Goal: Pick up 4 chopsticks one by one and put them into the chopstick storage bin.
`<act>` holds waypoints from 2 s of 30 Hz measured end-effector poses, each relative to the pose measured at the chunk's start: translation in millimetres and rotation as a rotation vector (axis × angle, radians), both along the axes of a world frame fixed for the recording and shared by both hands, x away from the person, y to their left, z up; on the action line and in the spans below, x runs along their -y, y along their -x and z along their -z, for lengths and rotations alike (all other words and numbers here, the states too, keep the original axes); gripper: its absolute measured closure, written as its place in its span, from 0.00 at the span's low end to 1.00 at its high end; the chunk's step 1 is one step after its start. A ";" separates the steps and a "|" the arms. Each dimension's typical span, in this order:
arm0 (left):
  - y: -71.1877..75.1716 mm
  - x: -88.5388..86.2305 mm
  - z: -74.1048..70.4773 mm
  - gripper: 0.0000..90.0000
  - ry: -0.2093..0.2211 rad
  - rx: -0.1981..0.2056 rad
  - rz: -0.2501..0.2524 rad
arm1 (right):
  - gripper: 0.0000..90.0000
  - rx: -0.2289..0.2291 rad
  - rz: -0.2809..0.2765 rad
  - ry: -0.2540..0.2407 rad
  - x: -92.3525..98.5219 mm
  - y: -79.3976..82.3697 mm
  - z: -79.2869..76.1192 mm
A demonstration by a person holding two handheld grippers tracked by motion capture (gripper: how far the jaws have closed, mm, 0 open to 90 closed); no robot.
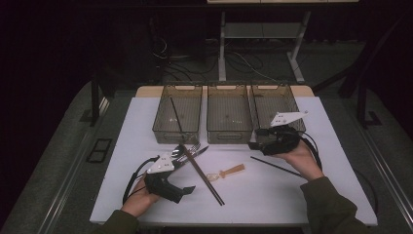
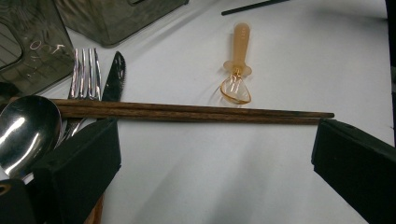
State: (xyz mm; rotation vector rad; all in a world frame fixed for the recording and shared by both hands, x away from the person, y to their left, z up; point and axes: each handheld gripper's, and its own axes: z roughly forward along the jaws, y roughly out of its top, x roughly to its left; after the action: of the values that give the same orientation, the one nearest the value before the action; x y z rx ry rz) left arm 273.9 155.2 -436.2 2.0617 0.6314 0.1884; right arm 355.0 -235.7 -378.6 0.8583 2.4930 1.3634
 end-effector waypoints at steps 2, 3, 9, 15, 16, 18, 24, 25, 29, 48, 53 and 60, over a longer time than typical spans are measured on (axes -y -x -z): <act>0.2 0.0 -0.1 0.01 0.000 0.001 -0.001 | 0.40 -0.003 0.003 0.003 7.0 4.1 2.7; 0.2 0.0 -0.1 0.01 0.000 0.001 0.000 | 0.40 -0.009 0.005 0.000 10.8 7.0 4.3; 0.1 -0.4 -0.3 0.01 -0.003 0.001 -0.003 | 0.42 -0.028 0.007 0.014 35.7 23.3 11.7; 0.4 0.1 -0.7 0.01 -0.004 0.004 -0.002 | 0.41 -0.046 0.021 0.046 56.8 33.9 16.5; 0.4 0.1 -0.8 0.01 -0.004 0.005 0.000 | 0.41 -0.045 0.018 0.055 59.5 35.2 17.5; 0.5 0.1 -0.9 0.01 -0.002 0.005 0.000 | 0.41 -0.043 0.024 0.068 63.7 38.2 18.9; 0.8 -0.1 -1.2 0.01 0.000 0.006 -0.002 | 0.50 -0.057 0.027 0.102 75.3 46.1 24.3; 1.1 -0.1 -1.3 0.01 0.001 0.007 -0.001 | 0.52 -0.061 0.026 0.107 77.6 47.0 25.3; 0.7 -0.5 -1.2 0.01 -0.001 0.007 -0.002 | 0.64 -0.074 0.026 0.118 86.1 50.2 28.6; 0.4 -0.2 -0.7 0.01 -0.002 0.007 0.000 | 0.88 -0.167 0.015 0.243 110.3 47.7 52.2; 0.8 -0.1 -0.9 0.01 -0.001 0.006 -0.002 | 0.90 -0.183 0.003 0.253 110.9 45.7 56.3; 0.6 0.0 -0.6 0.01 0.000 0.006 0.000 | 0.93 -0.183 -0.007 0.294 108.5 45.2 60.6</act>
State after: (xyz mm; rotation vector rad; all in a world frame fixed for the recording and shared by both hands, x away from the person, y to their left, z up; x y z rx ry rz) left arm 273.2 155.2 -435.6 2.0610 0.6275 0.1942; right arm 309.8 -344.2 -439.2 0.9441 2.7414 0.9208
